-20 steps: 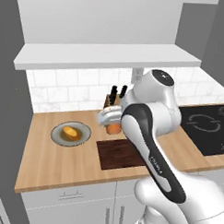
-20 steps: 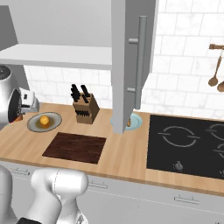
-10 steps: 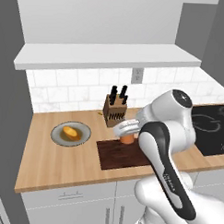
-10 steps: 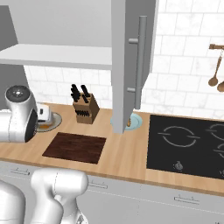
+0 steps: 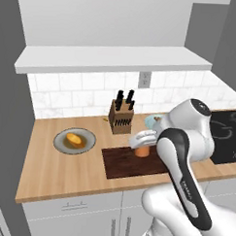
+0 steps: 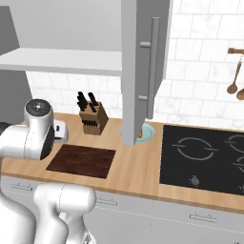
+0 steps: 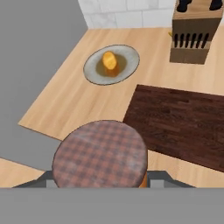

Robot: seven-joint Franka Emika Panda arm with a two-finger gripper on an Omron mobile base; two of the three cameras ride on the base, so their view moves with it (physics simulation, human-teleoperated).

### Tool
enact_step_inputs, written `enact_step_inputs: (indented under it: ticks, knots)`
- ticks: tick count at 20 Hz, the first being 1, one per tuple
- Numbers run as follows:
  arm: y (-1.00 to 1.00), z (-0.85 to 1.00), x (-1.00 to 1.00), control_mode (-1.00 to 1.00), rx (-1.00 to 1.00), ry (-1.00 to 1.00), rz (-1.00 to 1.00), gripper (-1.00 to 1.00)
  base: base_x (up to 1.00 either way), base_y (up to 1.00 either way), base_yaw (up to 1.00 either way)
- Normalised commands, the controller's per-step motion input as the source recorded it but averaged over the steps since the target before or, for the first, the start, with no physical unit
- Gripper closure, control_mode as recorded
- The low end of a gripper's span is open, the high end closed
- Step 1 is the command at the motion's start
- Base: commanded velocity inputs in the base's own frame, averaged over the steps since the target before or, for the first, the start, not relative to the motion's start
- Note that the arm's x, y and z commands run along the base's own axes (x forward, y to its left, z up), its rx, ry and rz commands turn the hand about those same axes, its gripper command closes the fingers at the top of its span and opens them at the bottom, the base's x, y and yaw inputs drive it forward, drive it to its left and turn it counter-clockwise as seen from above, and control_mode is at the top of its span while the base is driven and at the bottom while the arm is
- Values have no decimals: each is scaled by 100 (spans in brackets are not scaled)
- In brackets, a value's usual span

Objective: From the different types of pastries on the counter, select a croissant and place it on the cutting board. Then retrieve a jar of jam from the cabinet and place it alongside the croissant on the cutting board.

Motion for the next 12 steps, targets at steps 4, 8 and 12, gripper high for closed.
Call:
enact_step_inputs:
  ticks: [4, 8, 12]
  knots:
    - [0, -36, 0, -100, 0, -5, 0, 100, 0, 0, 0]
    - [0, -26, 0, -100, 0, -19, 0, 100, 0, 0, 0]
    - [0, -21, 0, -100, 0, -14, 0, 100, 0, 0, 0]
